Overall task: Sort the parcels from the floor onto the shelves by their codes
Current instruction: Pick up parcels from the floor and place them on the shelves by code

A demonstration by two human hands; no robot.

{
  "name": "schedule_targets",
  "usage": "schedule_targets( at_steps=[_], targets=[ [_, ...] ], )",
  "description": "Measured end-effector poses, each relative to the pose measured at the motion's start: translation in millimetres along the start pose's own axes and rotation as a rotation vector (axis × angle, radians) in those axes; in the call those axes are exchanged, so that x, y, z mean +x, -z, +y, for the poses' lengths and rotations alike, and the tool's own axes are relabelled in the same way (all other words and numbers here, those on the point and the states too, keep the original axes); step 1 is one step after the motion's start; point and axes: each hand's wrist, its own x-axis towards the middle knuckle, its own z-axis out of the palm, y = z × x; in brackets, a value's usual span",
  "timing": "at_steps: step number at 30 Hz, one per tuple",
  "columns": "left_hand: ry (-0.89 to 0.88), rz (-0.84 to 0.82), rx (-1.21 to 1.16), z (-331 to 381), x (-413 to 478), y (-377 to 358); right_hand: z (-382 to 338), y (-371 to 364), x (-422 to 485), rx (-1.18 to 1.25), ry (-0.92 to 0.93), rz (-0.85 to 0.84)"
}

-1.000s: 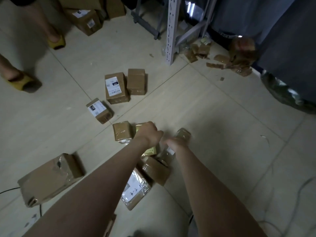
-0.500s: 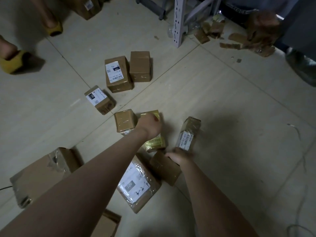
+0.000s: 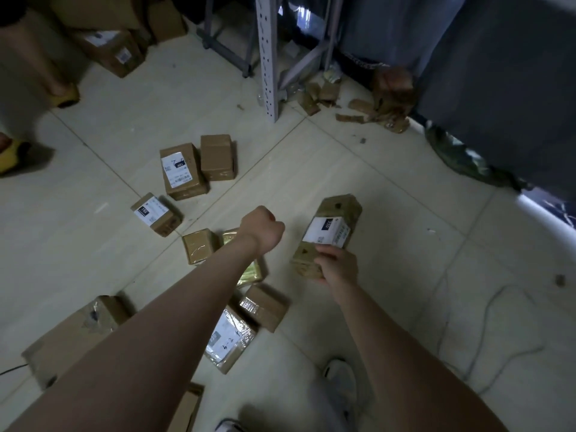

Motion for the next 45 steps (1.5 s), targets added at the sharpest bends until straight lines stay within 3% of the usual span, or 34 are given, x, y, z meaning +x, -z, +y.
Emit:
schedule_targets(
  at_steps=[6,9,12,15,18,23,32,38,41,45],
  targets=[
    [-0.06,-0.025,-0.019,91.8,-87.1,58.7,-110.6,66.7,-117.9,0.232,0.089,0.018],
    [-0.022,-0.014,-0.135,123.1,-140.2,84.1,-162.6,86.7,-182.0,0.362,0.115,0.043],
    [0.06,-0.004,-0.332,154.8,-199.1,99.3,-202.6,99.4,-244.5,0.495,0.144,0.072],
    [0.122,0.076,-0.726,182.1,-263.1,112.5,-231.6,108.1,-305.3,0.631,0.158,0.05],
    [0.099,0.019,-1.08,198.8,-324.9,121.4,-239.8,118.7,-363.9,0.77,0.174,0.047],
    [0.082,0.017,-1.271,187.4,-403.3,132.4,-221.1,134.7,-457.2,0.915,0.175,-0.009],
    [0.015,0.147,-1.169,149.8,-488.0,161.3,-209.4,150.7,-548.2,0.801,0.247,-0.176],
    [-0.259,0.442,-0.759,151.5,-529.8,191.8,-227.1,162.9,-580.4,0.678,0.493,-0.137],
    [-0.412,0.414,-0.647,167.1,-544.9,215.0,-237.5,169.6,-596.6,0.566,0.659,-0.077],
    [-0.523,0.249,-0.675,183.4,-564.5,235.7,-248.1,187.5,-624.0,0.324,0.896,-0.052]
  ],
)
